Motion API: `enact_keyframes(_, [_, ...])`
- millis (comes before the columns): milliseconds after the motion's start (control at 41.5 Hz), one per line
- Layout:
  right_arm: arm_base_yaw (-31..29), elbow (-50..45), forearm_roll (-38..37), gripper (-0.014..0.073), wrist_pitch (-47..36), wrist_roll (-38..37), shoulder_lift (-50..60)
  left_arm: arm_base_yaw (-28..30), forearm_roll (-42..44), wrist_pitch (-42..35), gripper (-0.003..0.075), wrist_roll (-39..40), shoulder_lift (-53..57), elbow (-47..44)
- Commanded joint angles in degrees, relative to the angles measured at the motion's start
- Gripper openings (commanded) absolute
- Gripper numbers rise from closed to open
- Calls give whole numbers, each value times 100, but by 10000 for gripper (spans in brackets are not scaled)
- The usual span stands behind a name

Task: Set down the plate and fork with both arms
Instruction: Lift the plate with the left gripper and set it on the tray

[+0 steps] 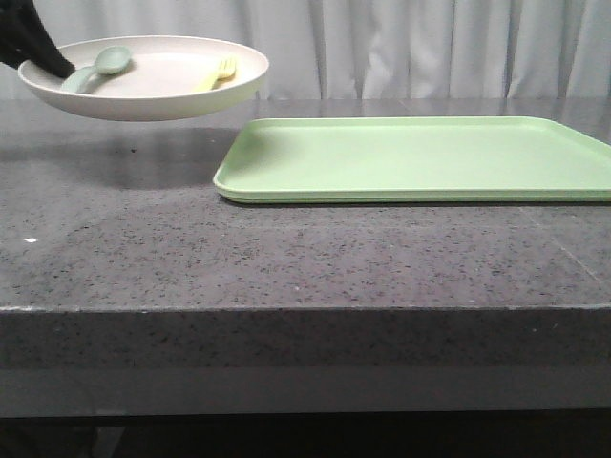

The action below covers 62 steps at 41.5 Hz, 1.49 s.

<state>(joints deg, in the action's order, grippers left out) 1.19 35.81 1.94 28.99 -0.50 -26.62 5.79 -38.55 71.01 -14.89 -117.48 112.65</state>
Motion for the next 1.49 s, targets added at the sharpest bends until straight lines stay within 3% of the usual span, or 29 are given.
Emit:
enact_keyframes(0, [-39, 210, -56, 549, -420, -11, -67, -302, -588, 146, -18, 291, 423, 213])
enact_keyframes(241, [-39, 210, -56, 549, -420, -11, -67, -1215, -553, -223, -18, 759, 423, 213])
enact_keyframes(602, [-39, 210, -56, 549, -416, -11, -67, -2616, 111, -1508, -18, 2062, 37, 235])
enact_keyframes(891, [-39, 210, -56, 549, -406, -11, -67, -2983, 323, -2290, -18, 2750, -351, 235])
enact_keyframes(1204, [-39, 210, -56, 549, -400, -11, -67, -3036, 653, -2275, -13, 2929, -441, 247])
enact_keyframes(1300, [-39, 210, -56, 549, -393, -11, -67, -3036, 653, -2244, 42, 2812, -441, 247])
enact_keyframes(1468, [-39, 210, -56, 549, -387, -11, -67, -3036, 653, -2240, 306, 2723, -441, 247])
